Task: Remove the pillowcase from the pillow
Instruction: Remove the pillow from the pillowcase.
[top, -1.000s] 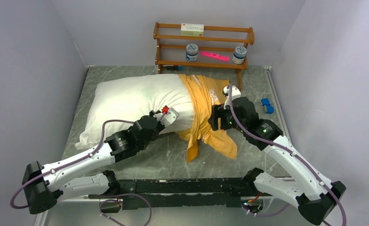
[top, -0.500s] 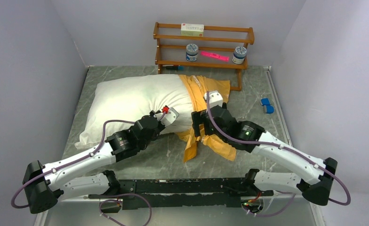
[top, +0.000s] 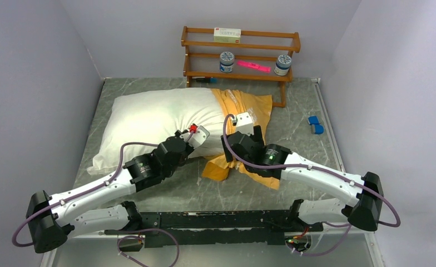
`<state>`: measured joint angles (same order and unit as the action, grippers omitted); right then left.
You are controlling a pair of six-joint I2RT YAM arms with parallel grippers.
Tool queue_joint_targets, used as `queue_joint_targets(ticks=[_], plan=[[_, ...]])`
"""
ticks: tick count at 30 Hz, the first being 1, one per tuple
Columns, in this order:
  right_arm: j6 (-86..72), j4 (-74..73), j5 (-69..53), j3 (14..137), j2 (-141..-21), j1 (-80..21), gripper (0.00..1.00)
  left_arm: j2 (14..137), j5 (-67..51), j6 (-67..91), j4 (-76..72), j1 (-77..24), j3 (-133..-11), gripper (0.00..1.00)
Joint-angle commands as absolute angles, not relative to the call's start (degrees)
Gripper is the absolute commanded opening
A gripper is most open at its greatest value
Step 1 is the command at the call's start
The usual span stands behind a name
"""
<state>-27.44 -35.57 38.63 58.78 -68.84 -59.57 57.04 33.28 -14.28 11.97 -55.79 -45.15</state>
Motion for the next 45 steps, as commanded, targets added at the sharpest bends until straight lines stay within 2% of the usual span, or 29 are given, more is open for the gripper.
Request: queue_joint_targets(ticks=[1, 5, 14, 20, 22, 35, 39, 45], plan=[[-28.7, -41.5, 47.9, 56.9, -69.2, -58.3, 0.86, 53.4, 49.8, -14.0, 12.3, -53.0, -46.1, 0.05], [-27.2, -42.5, 48.1, 55.6, -66.8, -54.4, 0.74, 52.4, 53.7, -13.6, 12.6, -52.0, -45.9, 0.05], [-20.6, -40.7, 40.8, 54.8, -58.7, -43.5, 0.57, 50.9, 59.3, -12.4, 14.1, -48.9, -45.6, 0.05], [-19.3, -42.2, 40.6, 54.7, -57.7, -41.4, 0.32, 48.7, 62.5, -11.7, 15.8, -47.9, -45.3, 0.05], [-18.7, -42.4, 40.2, 54.7, -57.4, -40.7, 0.27, 48.0, 64.0, -11.5, 16.6, -47.7, -45.1, 0.05], [-15.3, -43.2, 36.9, 55.7, -56.6, -35.6, 0.28, 45.1, 69.6, -6.1, 23.3, -45.6, -43.7, 0.05], [-12.8, -39.8, 27.6, 54.2, -55.6, -35.5, 0.28, 43.3, 65.4, -6.1, 23.2, -45.6, -43.4, 0.05], [-11.8, -35.6, 16.4, 52.0, -55.6, -35.5, 0.38, 40.1, 56.1, -8.4, 19.9, -45.6, -41.4, 0.05]])
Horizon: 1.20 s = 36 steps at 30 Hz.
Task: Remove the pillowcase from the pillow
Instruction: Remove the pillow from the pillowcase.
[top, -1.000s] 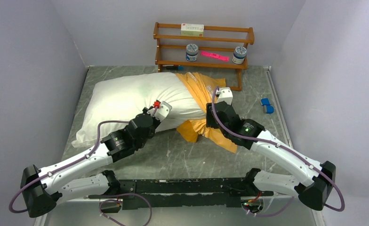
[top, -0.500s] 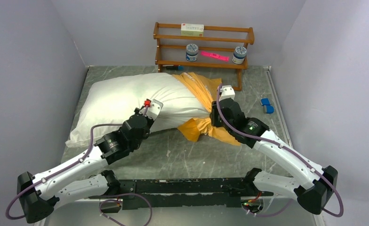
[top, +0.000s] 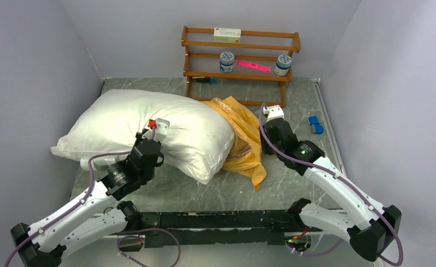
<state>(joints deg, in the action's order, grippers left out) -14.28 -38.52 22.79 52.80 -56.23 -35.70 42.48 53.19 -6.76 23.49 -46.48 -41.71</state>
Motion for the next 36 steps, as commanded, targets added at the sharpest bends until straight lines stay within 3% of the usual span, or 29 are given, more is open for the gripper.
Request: queue_joint_targets(ticks=[1, 8, 18, 27, 36], plan=[[-11.8, -35.3, 15.2, 51.9, -56.0, -35.6, 0.42, 39.6, 55.1, -8.8, 19.6, -45.6, -41.1, 0.05], [-11.8, -29.1, 8.0, 52.8, -57.2, -35.5, 0.74, 35.1, 51.5, -10.3, 17.5, -45.6, -38.7, 0.05], [-9.5, -18.6, 8.0, 65.1, -70.1, -34.4, 0.98, 33.3, 50.6, -10.6, 17.1, -45.6, -37.9, 0.05], [-12.7, -8.8, 0.4, 72.7, -83.5, -27.3, 1.0, 31.1, 49.1, -10.8, 16.6, -45.6, -37.3, 0.05], [-16.7, -6.9, -8.0, 80.0, -96.9, -26.7, 0.99, 28.1, 45.3, -12.0, 15.4, -45.6, -36.5, 0.05]])
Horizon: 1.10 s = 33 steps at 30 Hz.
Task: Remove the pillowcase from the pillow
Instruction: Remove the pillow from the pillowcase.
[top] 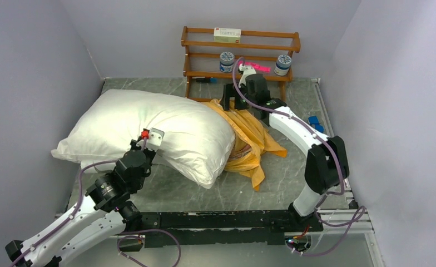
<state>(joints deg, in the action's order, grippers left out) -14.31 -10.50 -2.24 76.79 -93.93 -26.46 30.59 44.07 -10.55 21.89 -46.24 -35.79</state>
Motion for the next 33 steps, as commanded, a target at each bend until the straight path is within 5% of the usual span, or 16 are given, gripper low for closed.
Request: queue_joint_targets(ticks=[1, 8, 14, 20, 33], plan=[[-17.0, -6.6, -9.0, 79.5, -97.6, -26.6, 0.97, 27.6, 44.2, -12.3, 15.2, -45.5, -36.3, 0.05], [-17.6, -3.5, -14.9, 71.9, -96.5, -26.8, 0.73, 23.6, 34.1, -13.8, 12.9, -45.6, -35.7, 0.05], [-15.9, -4.3, -16.6, 67.4, -92.4, -27.6, 0.46, 23.4, 27.9, -11.5, 12.6, -45.5, -39.2, 0.43], [-14.3, -5.6, -15.6, 63.8, -87.5, -29.1, 0.3, 31.8, 21.7, -8.4, 16.0, -45.6, -47.9, 0.69], [-13.9, -4.0, -14.1, 58.0, -79.5, -31.1, 0.03, 55.9, 9.8, -1.5, 17.5, -45.6, -62.7, 0.88]])
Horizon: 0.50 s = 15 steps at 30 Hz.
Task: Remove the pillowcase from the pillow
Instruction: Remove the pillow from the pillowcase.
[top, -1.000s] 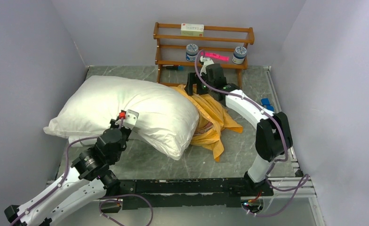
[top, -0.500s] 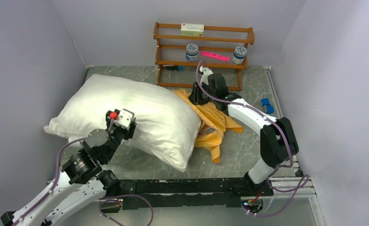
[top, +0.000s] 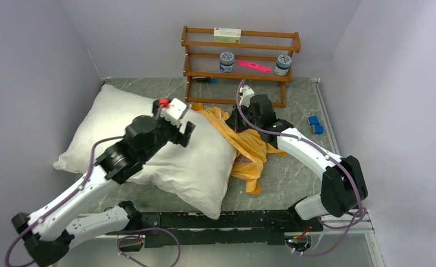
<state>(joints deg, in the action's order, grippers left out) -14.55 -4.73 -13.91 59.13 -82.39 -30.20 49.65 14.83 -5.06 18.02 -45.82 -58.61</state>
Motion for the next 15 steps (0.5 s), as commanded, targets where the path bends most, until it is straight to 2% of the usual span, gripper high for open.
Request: queue_joint_targets(ticks=[1, 7, 15], plan=[[-13.9, -3.8, -13.9, 57.7, -79.1, -31.2, 0.0, 58.0, 9.8, -0.7, 17.9, -45.6, -63.8, 0.89], [-13.2, -3.8, -12.5, 56.8, -77.8, -31.5, 0.0, 70.7, 10.9, 4.6, 22.5, -45.6, -70.8, 0.9], [-12.8, -3.3, -10.7, 56.0, -77.0, -31.6, 0.0, 76.2, 6.8, 9.4, 26.7, -45.6, -70.9, 0.89]])
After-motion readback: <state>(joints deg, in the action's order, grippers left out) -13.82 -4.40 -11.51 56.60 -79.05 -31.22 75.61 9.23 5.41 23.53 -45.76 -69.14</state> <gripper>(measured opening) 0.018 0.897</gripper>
